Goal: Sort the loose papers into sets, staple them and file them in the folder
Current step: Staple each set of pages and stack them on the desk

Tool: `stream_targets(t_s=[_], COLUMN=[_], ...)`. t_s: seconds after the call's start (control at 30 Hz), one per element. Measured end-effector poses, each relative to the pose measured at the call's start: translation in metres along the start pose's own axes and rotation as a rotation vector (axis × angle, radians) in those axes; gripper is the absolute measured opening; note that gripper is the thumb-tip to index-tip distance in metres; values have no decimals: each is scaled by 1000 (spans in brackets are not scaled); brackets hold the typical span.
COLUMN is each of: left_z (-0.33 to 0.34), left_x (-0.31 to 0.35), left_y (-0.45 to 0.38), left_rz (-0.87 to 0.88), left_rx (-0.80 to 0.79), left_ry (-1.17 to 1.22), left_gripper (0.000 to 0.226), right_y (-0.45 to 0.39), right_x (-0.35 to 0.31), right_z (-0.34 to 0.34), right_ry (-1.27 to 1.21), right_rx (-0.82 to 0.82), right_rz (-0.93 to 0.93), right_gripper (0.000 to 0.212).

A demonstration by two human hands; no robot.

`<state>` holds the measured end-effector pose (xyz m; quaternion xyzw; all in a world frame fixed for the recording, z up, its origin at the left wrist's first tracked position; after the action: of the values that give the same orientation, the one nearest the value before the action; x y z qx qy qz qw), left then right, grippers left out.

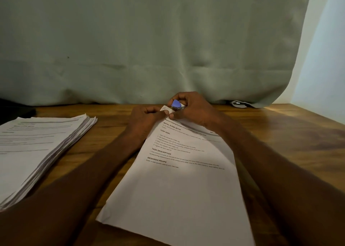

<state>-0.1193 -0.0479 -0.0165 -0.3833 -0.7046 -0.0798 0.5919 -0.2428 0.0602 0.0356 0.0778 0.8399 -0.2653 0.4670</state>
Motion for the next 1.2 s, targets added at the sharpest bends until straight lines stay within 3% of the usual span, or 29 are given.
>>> stream_targets(t_s=[0.17, 0.43, 0.57, 0.67, 0.83, 1.03, 1.2], left_z=[0, -4, -8, 0, -9, -7, -12], left_x=[-1, -5, -6, -8, -2, 5, 11], left_y=[1, 0, 1, 3, 3, 6, 6], left_rz=[-43, -14, -39, -59, -42, 25, 101], left_rx=[-35, 12, 40, 4, 1, 57, 129], left_ry=[123, 42, 13, 29, 24, -12, -29], left_gripper=[18, 13, 6, 7, 11, 14, 17], right_y=[-3, -5, -5, -1, -8, -7, -5], right_x=[1, 10, 20, 26, 12, 7, 6], right_z=[0, 5, 3, -8, -11, -6, 0], right_ry=[-4, 20, -29, 66, 139, 237, 114], right_rx=[-16, -17, -117, -200, -166, -231, -224], right_rz=[-15, 11, 117, 148, 4, -57, -70], right_gripper=[36, 36, 45, 34, 50, 41, 43])
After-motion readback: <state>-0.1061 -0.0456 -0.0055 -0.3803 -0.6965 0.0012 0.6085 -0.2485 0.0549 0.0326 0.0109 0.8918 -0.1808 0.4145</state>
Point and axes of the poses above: each hand's wrist, its own y-axis away from the middle knuckle, its own z-axis out of the palm, x = y × z, the point moved 7 cm from there along -y, towards the middle knuckle, and after that the axes turned 14 degrees about -y, right-handed, at the moved point
